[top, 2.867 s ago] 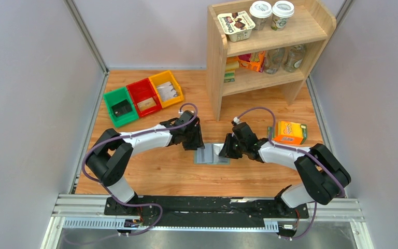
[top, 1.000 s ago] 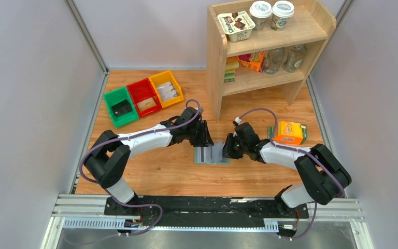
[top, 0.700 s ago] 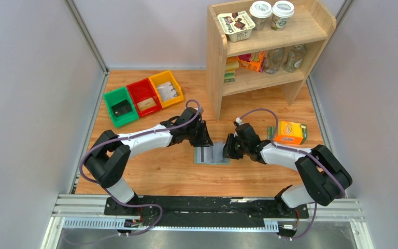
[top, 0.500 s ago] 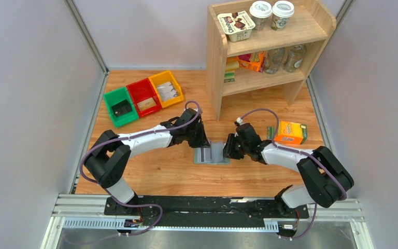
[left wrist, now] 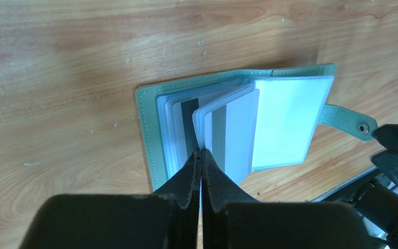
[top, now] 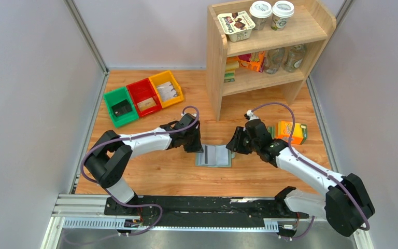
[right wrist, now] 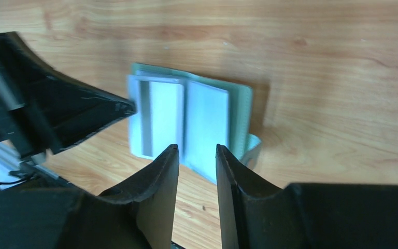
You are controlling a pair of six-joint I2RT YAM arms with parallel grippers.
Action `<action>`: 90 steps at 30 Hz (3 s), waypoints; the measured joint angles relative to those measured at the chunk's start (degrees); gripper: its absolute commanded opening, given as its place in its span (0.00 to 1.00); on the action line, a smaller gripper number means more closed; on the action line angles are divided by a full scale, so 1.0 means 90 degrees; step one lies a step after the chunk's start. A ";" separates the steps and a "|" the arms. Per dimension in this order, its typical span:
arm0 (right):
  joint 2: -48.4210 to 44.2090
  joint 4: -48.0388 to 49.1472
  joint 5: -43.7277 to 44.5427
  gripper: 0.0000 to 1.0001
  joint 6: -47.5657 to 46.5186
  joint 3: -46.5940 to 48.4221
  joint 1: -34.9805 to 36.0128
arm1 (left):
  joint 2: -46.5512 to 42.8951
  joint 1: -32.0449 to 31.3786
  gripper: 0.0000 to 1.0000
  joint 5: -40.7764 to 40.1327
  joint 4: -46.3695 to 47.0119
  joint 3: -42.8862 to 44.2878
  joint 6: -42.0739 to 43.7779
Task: Take the credit cards out of the card holder
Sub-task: Remove the credit card from the card holder.
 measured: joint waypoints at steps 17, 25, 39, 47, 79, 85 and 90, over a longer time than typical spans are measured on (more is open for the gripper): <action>0.1960 0.2244 -0.1712 0.38 0.0347 -0.0165 0.0015 | 0.0029 0.0000 0.00 -0.0078 0.0058 -0.0291 0.0010; 0.2688 0.3067 -0.2157 0.34 0.0542 -0.0257 0.0012 | 0.0061 0.0002 0.00 -0.0068 0.0194 -0.0340 -0.0010; 0.2375 0.3398 -0.2523 0.27 0.0614 -0.0464 0.0012 | 0.0061 0.0002 0.00 -0.0066 0.0289 -0.0386 -0.0012; 0.2123 0.3470 -0.2582 0.25 0.0716 -0.0563 0.0012 | 0.0061 0.0002 0.00 -0.0061 0.0386 -0.0425 -0.0036; 0.3014 0.5051 -0.3220 0.00 0.1311 -0.0930 -0.0238 | -0.0109 -0.0095 0.00 -0.0415 0.0437 -0.0646 -0.0158; 0.2897 0.5093 -0.3376 0.00 0.1246 -0.1047 -0.0372 | -0.0109 -0.0126 0.00 -0.0391 0.0568 -0.0702 -0.0216; 0.2827 0.5105 -0.3572 0.00 0.1188 -0.1192 -0.0624 | -0.0107 -0.0119 0.00 -0.0420 0.0695 -0.0811 -0.0299</action>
